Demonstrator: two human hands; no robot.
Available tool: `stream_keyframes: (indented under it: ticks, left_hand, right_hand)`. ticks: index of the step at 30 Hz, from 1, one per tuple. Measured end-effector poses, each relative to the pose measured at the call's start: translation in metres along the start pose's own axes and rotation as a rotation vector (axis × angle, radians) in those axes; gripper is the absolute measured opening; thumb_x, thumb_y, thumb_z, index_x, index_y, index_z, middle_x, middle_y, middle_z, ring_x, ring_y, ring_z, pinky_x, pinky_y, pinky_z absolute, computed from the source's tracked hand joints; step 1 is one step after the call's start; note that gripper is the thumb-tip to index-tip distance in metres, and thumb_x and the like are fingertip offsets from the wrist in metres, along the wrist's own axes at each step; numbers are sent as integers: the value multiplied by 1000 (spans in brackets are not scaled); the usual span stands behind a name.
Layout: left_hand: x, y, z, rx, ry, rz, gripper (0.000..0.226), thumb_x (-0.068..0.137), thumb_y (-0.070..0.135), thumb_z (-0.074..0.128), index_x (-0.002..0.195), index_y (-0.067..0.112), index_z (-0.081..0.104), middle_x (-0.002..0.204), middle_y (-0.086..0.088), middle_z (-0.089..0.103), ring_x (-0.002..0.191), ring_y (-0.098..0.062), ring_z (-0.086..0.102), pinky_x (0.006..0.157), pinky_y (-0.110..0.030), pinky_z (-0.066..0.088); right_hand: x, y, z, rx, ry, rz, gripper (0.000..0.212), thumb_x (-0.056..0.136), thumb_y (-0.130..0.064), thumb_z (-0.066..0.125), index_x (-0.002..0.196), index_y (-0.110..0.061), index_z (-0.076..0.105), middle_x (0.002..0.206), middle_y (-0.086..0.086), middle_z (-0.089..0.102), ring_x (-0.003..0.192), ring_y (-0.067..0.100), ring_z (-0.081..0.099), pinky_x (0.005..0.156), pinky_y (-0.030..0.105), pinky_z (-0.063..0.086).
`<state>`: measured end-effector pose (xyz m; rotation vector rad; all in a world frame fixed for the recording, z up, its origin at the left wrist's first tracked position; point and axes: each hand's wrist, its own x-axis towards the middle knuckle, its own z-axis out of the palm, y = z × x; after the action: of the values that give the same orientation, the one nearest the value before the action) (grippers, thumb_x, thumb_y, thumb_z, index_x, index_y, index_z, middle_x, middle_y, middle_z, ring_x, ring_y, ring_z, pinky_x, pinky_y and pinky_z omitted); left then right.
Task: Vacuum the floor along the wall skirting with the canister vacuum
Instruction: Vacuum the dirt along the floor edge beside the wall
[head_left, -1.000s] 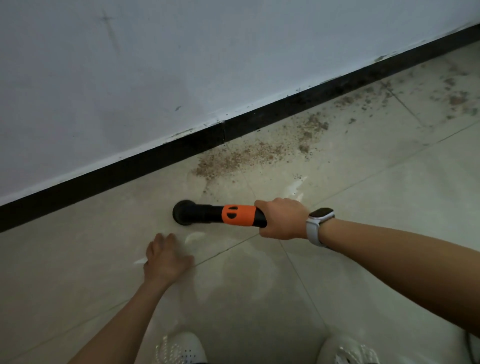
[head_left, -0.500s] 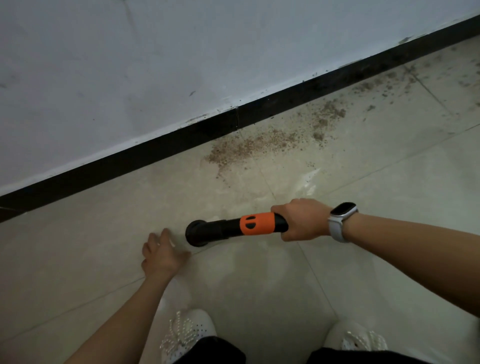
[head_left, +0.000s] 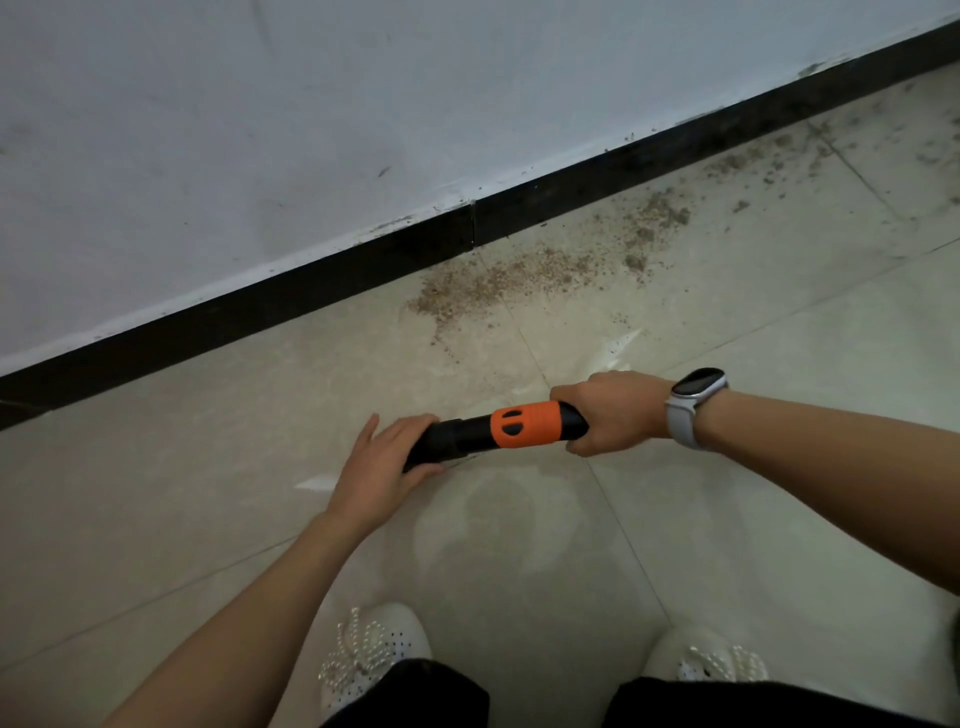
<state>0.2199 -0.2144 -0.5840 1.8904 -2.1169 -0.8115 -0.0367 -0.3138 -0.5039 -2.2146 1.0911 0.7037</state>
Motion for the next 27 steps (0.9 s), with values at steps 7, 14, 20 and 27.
stream_keyframes:
  ticks: [7, 14, 20, 27]
  left_hand:
    - [-6, 5, 3, -4, 64, 62, 44, 86, 24, 66, 126, 10, 52, 122, -4, 59, 102, -25, 58, 78, -32, 43]
    - [-7, -1, 3, -41, -24, -2, 58, 86, 40, 63, 136, 18, 44, 141, -1, 46, 137, -21, 36, 108, -36, 30]
    - [-20, -36, 0, 102, -142, -447, 95, 83, 52, 62, 152, 22, 4, 160, -1, -3, 146, -25, -8, 117, -49, 6]
    - [-26, -44, 15, 132, -264, -580, 98, 83, 44, 67, 151, 23, 0, 158, -6, -16, 144, -33, -14, 116, -51, 11]
  right_hand:
    - [26, -42, 6, -334, 197, -189, 46, 93, -50, 48, 124, -16, 42, 106, 7, 60, 77, 26, 55, 62, 31, 36]
    - [39, -49, 22, -450, 235, -213, 44, 96, -50, 40, 126, -18, 40, 106, 10, 63, 88, 32, 63, 61, 32, 34]
    - [24, -14, 9, -398, 261, -56, 44, 94, -55, 39, 123, -22, 44, 99, 8, 65, 87, 30, 63, 62, 28, 34]
    - [7, -35, 44, -402, 80, -277, 45, 94, -56, 39, 123, -23, 44, 99, 6, 65, 83, 27, 62, 64, 28, 36]
